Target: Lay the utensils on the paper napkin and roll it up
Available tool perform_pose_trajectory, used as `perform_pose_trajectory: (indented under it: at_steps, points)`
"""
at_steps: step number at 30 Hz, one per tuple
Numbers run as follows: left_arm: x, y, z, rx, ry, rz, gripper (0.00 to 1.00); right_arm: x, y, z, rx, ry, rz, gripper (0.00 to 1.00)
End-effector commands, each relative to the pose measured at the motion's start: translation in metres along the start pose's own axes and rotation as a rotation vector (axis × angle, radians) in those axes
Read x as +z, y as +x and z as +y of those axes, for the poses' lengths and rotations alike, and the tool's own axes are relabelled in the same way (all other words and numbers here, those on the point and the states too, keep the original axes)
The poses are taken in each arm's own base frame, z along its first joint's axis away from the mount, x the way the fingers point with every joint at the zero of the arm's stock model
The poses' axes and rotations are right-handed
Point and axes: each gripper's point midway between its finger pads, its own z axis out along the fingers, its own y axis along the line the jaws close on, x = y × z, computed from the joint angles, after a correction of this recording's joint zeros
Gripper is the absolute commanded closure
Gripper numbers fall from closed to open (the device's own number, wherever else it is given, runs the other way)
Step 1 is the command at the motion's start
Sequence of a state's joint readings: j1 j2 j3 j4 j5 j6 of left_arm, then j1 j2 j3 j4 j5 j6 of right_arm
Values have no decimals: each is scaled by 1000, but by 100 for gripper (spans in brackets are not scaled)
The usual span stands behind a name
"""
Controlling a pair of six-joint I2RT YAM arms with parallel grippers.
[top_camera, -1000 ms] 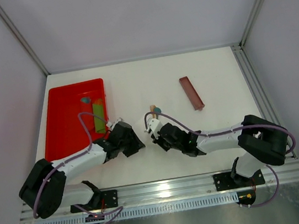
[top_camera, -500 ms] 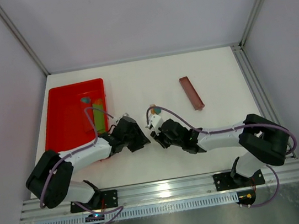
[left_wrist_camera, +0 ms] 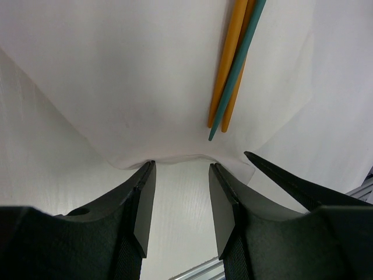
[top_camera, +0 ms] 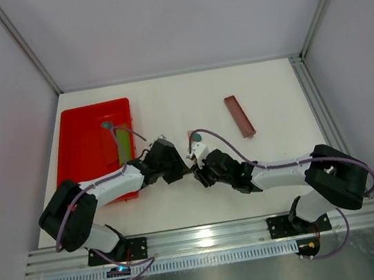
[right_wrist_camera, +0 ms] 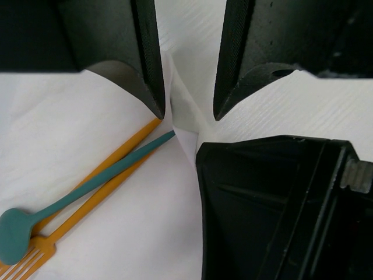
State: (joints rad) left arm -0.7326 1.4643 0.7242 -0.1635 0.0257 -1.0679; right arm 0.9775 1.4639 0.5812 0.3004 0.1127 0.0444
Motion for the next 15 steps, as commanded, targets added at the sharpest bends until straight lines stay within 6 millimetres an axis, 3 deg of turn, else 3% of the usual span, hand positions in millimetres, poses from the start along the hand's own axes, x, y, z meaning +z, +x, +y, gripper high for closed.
perform_pose_trajectory:
  at_steps: [1, 7, 11, 15]
  points:
    - [3, -11, -14, 30, 14, -27, 55, -3, -17, 3, 68, -13, -77, 58]
    - [5, -12, -13, 40, 2, -22, 55, -5, -13, 1, 89, -2, -83, 57]
    - [7, -12, -14, 45, -2, -20, 55, 1, -9, -2, 92, 11, -67, 62]
    - [9, -17, -10, 49, -22, -45, 55, 3, -10, -8, 102, 47, -71, 78]
